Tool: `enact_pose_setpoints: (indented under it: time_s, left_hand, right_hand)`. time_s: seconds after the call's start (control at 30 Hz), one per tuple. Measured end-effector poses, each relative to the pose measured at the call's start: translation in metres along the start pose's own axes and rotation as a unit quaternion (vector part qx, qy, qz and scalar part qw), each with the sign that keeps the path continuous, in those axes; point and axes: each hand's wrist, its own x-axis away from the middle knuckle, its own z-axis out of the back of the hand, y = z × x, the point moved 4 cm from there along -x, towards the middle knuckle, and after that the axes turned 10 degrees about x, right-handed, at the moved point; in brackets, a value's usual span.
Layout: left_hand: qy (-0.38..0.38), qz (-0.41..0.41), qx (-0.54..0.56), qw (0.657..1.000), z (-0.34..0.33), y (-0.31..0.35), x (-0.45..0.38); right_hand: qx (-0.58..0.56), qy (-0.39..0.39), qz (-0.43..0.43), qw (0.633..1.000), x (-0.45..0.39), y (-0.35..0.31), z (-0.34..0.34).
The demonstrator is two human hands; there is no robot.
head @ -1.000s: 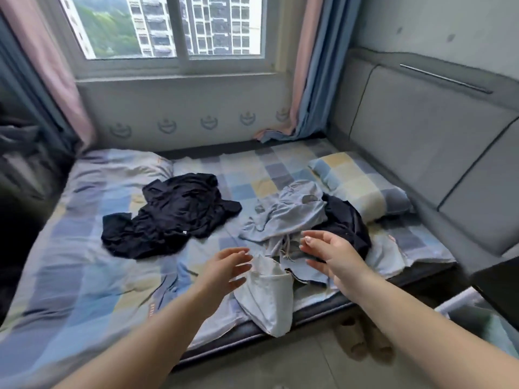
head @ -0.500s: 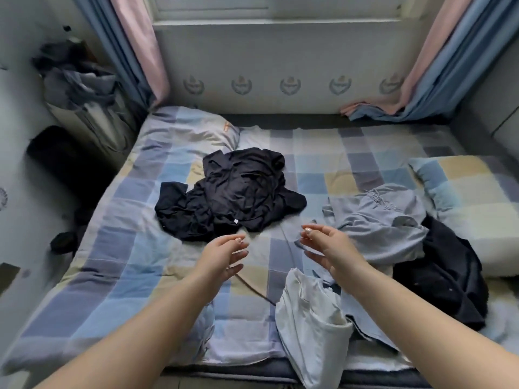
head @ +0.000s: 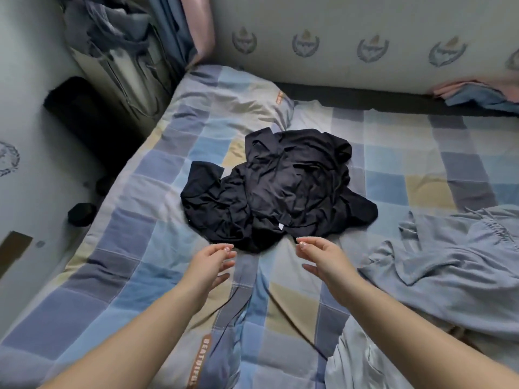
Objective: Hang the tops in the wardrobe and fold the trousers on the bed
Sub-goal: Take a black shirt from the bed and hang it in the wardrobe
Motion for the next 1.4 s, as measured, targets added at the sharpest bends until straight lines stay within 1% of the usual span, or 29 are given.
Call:
enact_pose_setpoints:
  time_s: [0.1, 0.17, 0.23, 0.27, 0.3, 0.37, 0.43, 0.5, 0.53, 0.6, 0.63, 0.7, 0.73, 0.77, 0.87, 0.9, 0.93, 1.0, 1.1, 1.13, 1.2, 1.27, 1.33, 1.4]
  left_hand:
    - [0.030, 0.002, -0.015, 0.999, 0.030, -0.012, -0.062]
    - [0.039, -0.010, -0.049, 0.998, 0.048, -0.020, -0.107]
    - [0.050, -0.051, -0.102, 0.992, 0.061, -0.024, -0.149]
    - [0.055, -0.085, -0.145, 0.984, 0.068, -0.027, -0.172]
    - [0.054, -0.124, -0.207, 0.969, 0.074, -0.030, -0.196]
    - [0.036, -0.198, -0.354, 0.913, 0.079, -0.035, -0.234]
    - [-0.003, -0.260, -0.471, 0.843, 0.078, -0.044, -0.267]
    - [-0.044, -0.279, -0.562, 0.777, 0.077, -0.059, -0.298]
    - [-0.057, -0.275, -0.593, 0.754, 0.077, -0.065, -0.313]
    - [-0.072, -0.268, -0.617, 0.736, 0.077, -0.073, -0.328]
    - [-0.070, -0.276, -0.618, 0.732, 0.073, -0.073, -0.330]
    - [-0.039, -0.306, -0.636, 0.707, 0.070, -0.071, -0.330]
    - [-0.025, -0.310, -0.641, 0.702, 0.069, -0.069, -0.329]
    - [-0.024, -0.295, -0.642, 0.707, 0.066, -0.065, -0.324]
    - [-0.033, -0.261, -0.683, 0.682, 0.060, -0.060, -0.306]
    - [-0.030, -0.269, -0.678, 0.683, 0.056, -0.055, -0.296]
    - [-0.033, -0.276, -0.666, 0.693, 0.051, -0.050, -0.286]
    - [-0.049, -0.290, -0.630, 0.719, 0.042, -0.040, -0.267]
    - [-0.071, -0.319, -0.614, 0.718, 0.032, -0.016, -0.234]
    - [-0.074, -0.325, -0.603, 0.724, 0.032, -0.007, -0.224]
    - [-0.065, -0.336, -0.564, 0.751, 0.033, 0.019, -0.203]
    - [-0.053, -0.364, -0.517, 0.773, 0.030, 0.047, -0.183]
    - [-0.043, -0.400, -0.471, 0.786, 0.028, 0.083, -0.151]
    - [-0.029, -0.433, -0.436, 0.788, 0.028, 0.122, -0.114]
  right_hand:
    - [0.076, -0.032, 0.017, 0.997, -0.064, 0.015, -0.055]
    - [0.153, -0.053, 0.052, 0.985, -0.109, 0.023, -0.095]
    - [0.246, -0.064, 0.096, 0.963, -0.151, 0.031, -0.131]
    - [0.305, -0.073, 0.121, 0.942, -0.175, 0.039, -0.150]
    - [0.371, -0.082, 0.149, 0.913, -0.198, 0.049, -0.169]
    - [0.481, -0.103, 0.179, 0.852, -0.235, 0.073, -0.194]
    - [0.535, -0.117, 0.148, 0.823, -0.263, 0.104, -0.203]
    - [0.560, -0.111, 0.130, 0.810, -0.282, 0.129, -0.207]
    - [0.568, -0.103, 0.131, 0.806, -0.288, 0.136, -0.207]
    - [0.571, -0.091, 0.140, 0.804, -0.295, 0.142, -0.208]
    - [0.566, -0.086, 0.143, 0.807, -0.297, 0.143, -0.206]
    - [0.548, -0.079, 0.136, 0.822, -0.300, 0.142, -0.203]
    - [0.539, -0.076, 0.125, 0.829, -0.302, 0.140, -0.202]
    - [0.530, -0.071, 0.115, 0.837, -0.303, 0.136, -0.202]
    - [0.522, -0.051, 0.089, 0.847, -0.303, 0.119, -0.198]
    - [0.524, -0.039, 0.093, 0.846, -0.297, 0.111, -0.194]
    - [0.526, -0.026, 0.105, 0.844, -0.290, 0.105, -0.187]
    - [0.519, 0.003, 0.136, 0.844, -0.273, 0.095, -0.173]
    - [0.473, 0.013, 0.159, 0.867, -0.233, 0.071, -0.146]
    - [0.466, 0.013, 0.175, 0.867, -0.219, 0.059, -0.137]
    - [0.472, 0.030, 0.206, 0.857, -0.190, 0.025, -0.118]
    - [0.480, 0.062, 0.240, 0.842, -0.167, -0.010, -0.104]
    - [0.461, 0.107, 0.266, 0.840, -0.135, -0.053, -0.090]
    - [0.434, 0.151, 0.285, 0.841, -0.101, -0.095, -0.076]
